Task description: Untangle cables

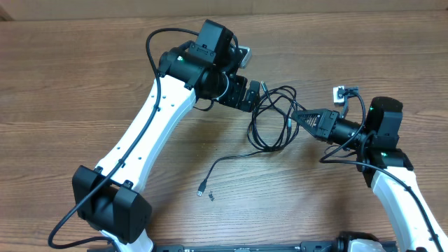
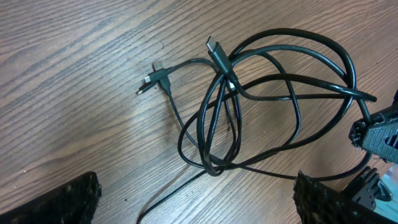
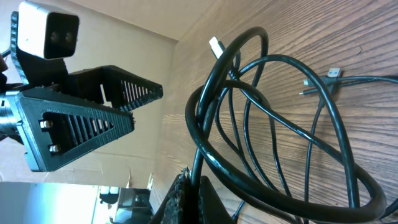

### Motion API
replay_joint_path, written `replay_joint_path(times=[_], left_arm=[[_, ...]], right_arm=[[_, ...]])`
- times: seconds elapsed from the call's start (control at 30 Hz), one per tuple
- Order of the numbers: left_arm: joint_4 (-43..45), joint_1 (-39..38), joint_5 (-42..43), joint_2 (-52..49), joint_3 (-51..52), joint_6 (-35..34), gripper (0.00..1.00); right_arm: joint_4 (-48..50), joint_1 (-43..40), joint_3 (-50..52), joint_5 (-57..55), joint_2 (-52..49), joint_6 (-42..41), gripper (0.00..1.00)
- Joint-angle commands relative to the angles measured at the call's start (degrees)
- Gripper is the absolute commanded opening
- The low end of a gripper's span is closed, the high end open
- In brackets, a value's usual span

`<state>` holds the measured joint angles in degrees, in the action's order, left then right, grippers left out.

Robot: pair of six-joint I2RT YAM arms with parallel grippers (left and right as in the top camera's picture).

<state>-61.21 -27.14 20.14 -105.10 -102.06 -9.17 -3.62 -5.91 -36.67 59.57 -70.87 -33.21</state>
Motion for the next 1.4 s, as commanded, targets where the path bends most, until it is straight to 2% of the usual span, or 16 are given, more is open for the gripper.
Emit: replay_joint_path(times=[0.0,0.37,0.63,0.77,0.87,1.1,1.27,1.37], left_arm=[[0.2,0.0,0.7,1.3,-0.6,-2.6,1.00],[2.7,0.0,0.4,1.3,-0.3,-3.2,1.00],[6.4,0.0,0.4,1.3,-0.3,-10.7,1.00],[6.9,0.0,0.4,1.3,-0.3,-10.9,1.00],[7.1,0.0,0.5,1.3,-0.3,-6.5,1.00],[7.1,-0.3,3.6,1.3,-0.3,10.5,0.99],[7.2,-0.6,14.8,1.3,-0.3,21.8,0.87],[7.1,-1.2,20.8,1.3,-0.3,31.4,0.86]], right_arm=[[0.5,0.2,0.1,1.5,1.1,0.4,0.04],[2.6,0.2,0.1,5.9,1.1,0.0,0.04],[15.5,0.2,0.1,16.6,1.1,-7.8,0.04],[25.2,0.2,0.0,20.7,1.1,-13.4,0.04],[31.3,0.2,0.0,21.7,1.1,-17.7,0.04],[40.0,0.2,0.0,21.7,1.1,-23.6,0.04],[40.5,0.2,0.1,21.6,1.1,-23.8,0.04],[40.5,0.2,0.0,21.6,1.1,-23.8,0.04]])
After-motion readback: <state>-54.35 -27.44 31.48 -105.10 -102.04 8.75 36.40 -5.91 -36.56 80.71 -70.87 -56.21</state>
